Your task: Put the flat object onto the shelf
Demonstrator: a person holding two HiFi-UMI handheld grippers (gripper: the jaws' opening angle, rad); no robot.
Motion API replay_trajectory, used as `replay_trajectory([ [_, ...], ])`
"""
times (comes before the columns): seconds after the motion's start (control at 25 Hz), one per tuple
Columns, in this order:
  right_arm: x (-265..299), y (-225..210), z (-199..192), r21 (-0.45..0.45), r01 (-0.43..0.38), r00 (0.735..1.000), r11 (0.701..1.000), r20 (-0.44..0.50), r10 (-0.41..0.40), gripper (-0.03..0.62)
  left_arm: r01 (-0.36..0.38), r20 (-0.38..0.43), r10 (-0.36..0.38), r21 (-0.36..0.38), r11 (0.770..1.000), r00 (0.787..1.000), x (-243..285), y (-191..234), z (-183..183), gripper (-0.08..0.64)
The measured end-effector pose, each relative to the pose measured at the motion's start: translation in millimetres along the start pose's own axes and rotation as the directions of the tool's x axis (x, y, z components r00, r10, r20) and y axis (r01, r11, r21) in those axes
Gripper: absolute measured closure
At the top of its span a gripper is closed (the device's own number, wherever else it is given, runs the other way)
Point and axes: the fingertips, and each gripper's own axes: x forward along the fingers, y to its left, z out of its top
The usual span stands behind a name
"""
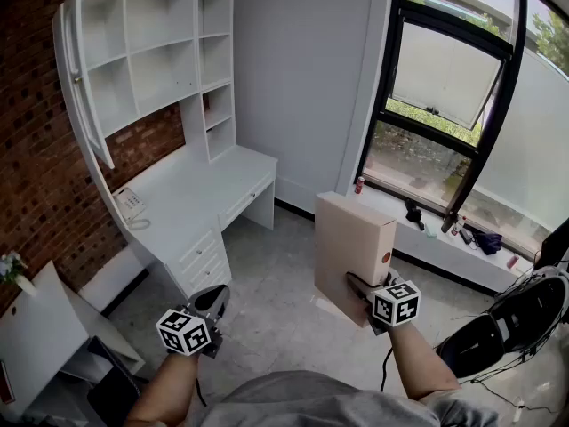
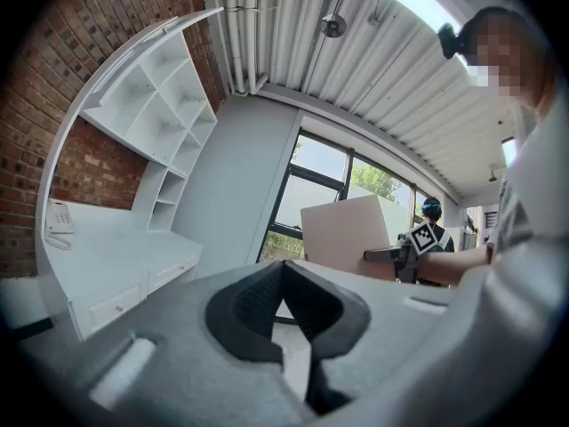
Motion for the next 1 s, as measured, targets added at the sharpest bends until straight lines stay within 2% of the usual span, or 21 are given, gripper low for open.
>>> replay_trajectory([
  [0.36,-6,-6,-2,-0.001,0.007,1.0,1.0,-0.002,-0.007,0.288,0.012,-0.008,-0.012,0.006,1.0,1.0,6,-7,-3,0.561],
  [0.56,-15,-13,-2,0.029,0.011,1.0,1.0,0.002,-0.011,0.281,0.028,-0.009,-0.028,0.01,1.0,1.0,15,-18,-2,0.561],
  [1.0,-60,-61,-4,0.016,0.045,0.999,0.999,-0.007,-0.045,0.281,0.055,0.0,-0.055,0.018,0.998,0.998,57,-71,-10,0.561],
])
